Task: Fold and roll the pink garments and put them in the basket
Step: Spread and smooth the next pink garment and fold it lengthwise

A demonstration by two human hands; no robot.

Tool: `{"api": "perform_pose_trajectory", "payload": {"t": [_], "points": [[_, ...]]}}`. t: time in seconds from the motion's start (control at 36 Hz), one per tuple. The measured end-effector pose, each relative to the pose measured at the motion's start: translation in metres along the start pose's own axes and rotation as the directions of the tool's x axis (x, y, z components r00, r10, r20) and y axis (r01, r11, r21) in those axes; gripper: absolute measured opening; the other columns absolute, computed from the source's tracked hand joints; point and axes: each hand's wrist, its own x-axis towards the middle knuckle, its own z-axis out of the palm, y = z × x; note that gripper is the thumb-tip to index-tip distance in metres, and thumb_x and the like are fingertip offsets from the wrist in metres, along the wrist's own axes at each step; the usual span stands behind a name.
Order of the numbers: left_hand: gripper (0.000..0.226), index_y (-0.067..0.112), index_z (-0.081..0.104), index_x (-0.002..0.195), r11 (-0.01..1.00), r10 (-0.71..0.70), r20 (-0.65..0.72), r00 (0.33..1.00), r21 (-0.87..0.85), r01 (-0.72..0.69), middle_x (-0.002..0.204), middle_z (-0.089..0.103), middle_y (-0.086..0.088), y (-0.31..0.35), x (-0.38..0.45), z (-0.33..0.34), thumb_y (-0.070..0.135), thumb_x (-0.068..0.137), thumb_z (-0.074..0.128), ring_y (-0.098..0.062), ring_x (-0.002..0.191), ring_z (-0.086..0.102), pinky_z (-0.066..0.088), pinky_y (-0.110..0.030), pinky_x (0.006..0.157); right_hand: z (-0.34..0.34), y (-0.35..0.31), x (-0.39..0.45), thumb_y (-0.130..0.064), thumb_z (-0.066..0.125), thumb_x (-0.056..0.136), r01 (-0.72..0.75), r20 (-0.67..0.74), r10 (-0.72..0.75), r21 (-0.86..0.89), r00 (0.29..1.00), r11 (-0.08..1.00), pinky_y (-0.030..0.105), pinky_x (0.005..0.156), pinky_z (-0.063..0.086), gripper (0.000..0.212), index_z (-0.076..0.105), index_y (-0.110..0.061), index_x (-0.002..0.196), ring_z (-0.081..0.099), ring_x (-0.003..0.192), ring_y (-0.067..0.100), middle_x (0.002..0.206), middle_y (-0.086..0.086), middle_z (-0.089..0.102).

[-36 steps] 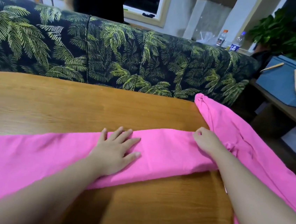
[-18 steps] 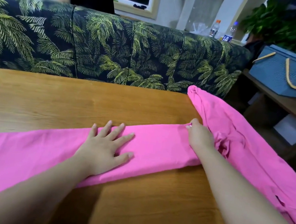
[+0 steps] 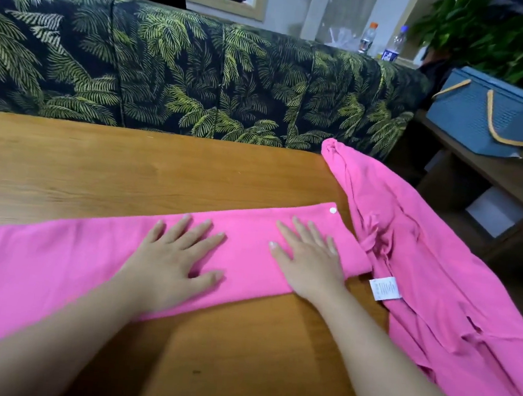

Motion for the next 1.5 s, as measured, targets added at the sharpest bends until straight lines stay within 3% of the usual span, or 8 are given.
{"api": "perform_pose_trajectory", "payload": {"t": [0.31,0.61,0.72,0.83,0.92,1.11,1.25,1.5], "points": [[0.081,0.069,-0.009,0.133,0.996,-0.092,0.037,0.995,0.011,0.092,0.151,-0.019,0.026,-0.111,-0.084,-0.014,0.091,0.056,-0.023,-0.013,0.144,-0.021,-0.014,-0.032,0.116,-0.012,0.044,0.016,-0.055,0.022,0.1,0.02,-0.003,-0.021,-0.04,1.0,0.999,0.039,0.119,0.001,0.052,0.014,-0.043,0.15,-0.001,0.147,0.008,0.16,-0.015,0.003],[0.1,0.046,-0.011,0.143,0.935,-0.356,0.055,0.933,0.01,0.356,0.158,-0.007,0.014,-0.151,-0.146,-0.022,0.09,0.053,-0.013,-0.016,0.147,-0.007,-0.001,-0.045,0.117,-0.016,-0.006,0.004,-0.019,0.034,0.099,-0.061,-0.101,0.046,-0.152,0.994,0.987,0.038,0.12,0.01,0.053,0.025,-0.024,0.151,0.014,0.147,0.02,0.16,0.001,0.02],[0.091,0.053,0.007,0.145,0.963,-0.265,0.042,0.963,-0.033,0.266,0.16,0.0,0.013,-0.129,-0.133,-0.026,0.083,0.059,0.0,-0.014,0.148,-0.006,-0.001,-0.048,0.117,-0.012,-0.076,-0.038,-0.039,0.041,0.098,0.019,-0.085,-0.017,0.014,0.996,1.0,0.043,0.119,0.012,0.054,0.03,-0.025,0.149,0.016,0.146,0.023,0.158,0.005,0.024],[0.098,0.062,0.011,0.14,0.99,-0.116,0.046,0.992,-0.074,0.119,0.156,-0.001,0.022,-0.117,-0.114,-0.026,0.097,0.051,-0.01,-0.011,0.147,-0.009,-0.004,-0.051,0.118,-0.001,-0.125,-0.08,-0.057,0.025,0.098,-0.042,0.035,0.042,-0.014,0.999,0.999,0.062,0.112,-0.008,0.056,0.014,-0.042,0.15,-0.008,0.146,0.038,0.162,0.003,-0.001],[0.092,0.068,0.006,0.132,0.989,-0.106,0.056,0.993,-0.097,0.111,0.154,-0.004,0.025,-0.124,-0.102,-0.024,0.096,0.047,-0.018,-0.006,0.145,-0.012,-0.005,-0.049,0.118,0.008,-0.135,-0.081,-0.06,0.015,0.097,-0.127,0.132,0.128,-0.016,0.983,0.992,0.068,0.109,-0.004,0.055,0.002,-0.048,0.15,-0.013,0.142,0.049,0.161,0.006,-0.012],[0.079,0.075,0.006,0.125,0.978,-0.161,0.043,0.986,-0.128,0.165,0.151,-0.008,0.03,-0.165,-0.096,-0.025,0.094,0.053,-0.019,0.0,0.143,-0.013,-0.007,-0.038,0.117,0.013,-0.13,-0.026,-0.064,0.018,0.095,-0.034,0.106,0.031,0.021,0.994,0.999,0.061,0.114,-0.002,0.056,0.002,-0.052,0.148,-0.012,0.142,0.049,0.161,0.009,-0.008],[0.082,0.059,-0.011,0.137,0.95,-0.308,-0.002,0.951,-0.059,0.307,0.157,-0.011,0.02,-0.157,-0.077,-0.02,0.081,0.059,-0.015,-0.008,0.146,-0.012,-0.001,-0.043,0.118,0.009,-0.132,0.042,-0.064,0.017,0.096,0.062,0.084,-0.065,0.033,0.994,0.998,0.056,0.116,-0.005,0.053,0.006,-0.055,0.147,-0.013,0.144,0.044,0.162,0.004,-0.007],[0.092,0.048,-0.003,0.148,0.867,-0.499,-0.082,0.863,-0.03,0.498,0.161,-0.006,0.01,-0.149,-0.029,-0.009,0.069,0.061,-0.021,-0.019,0.148,-0.007,0.005,-0.05,0.114,0.006,-0.147,0.163,-0.064,0.017,0.096,0.143,0.047,-0.146,0.068,0.988,0.987,0.051,0.118,-0.005,0.05,0.014,-0.058,0.145,-0.009,0.147,0.034,0.162,-0.005,0.001]]}}
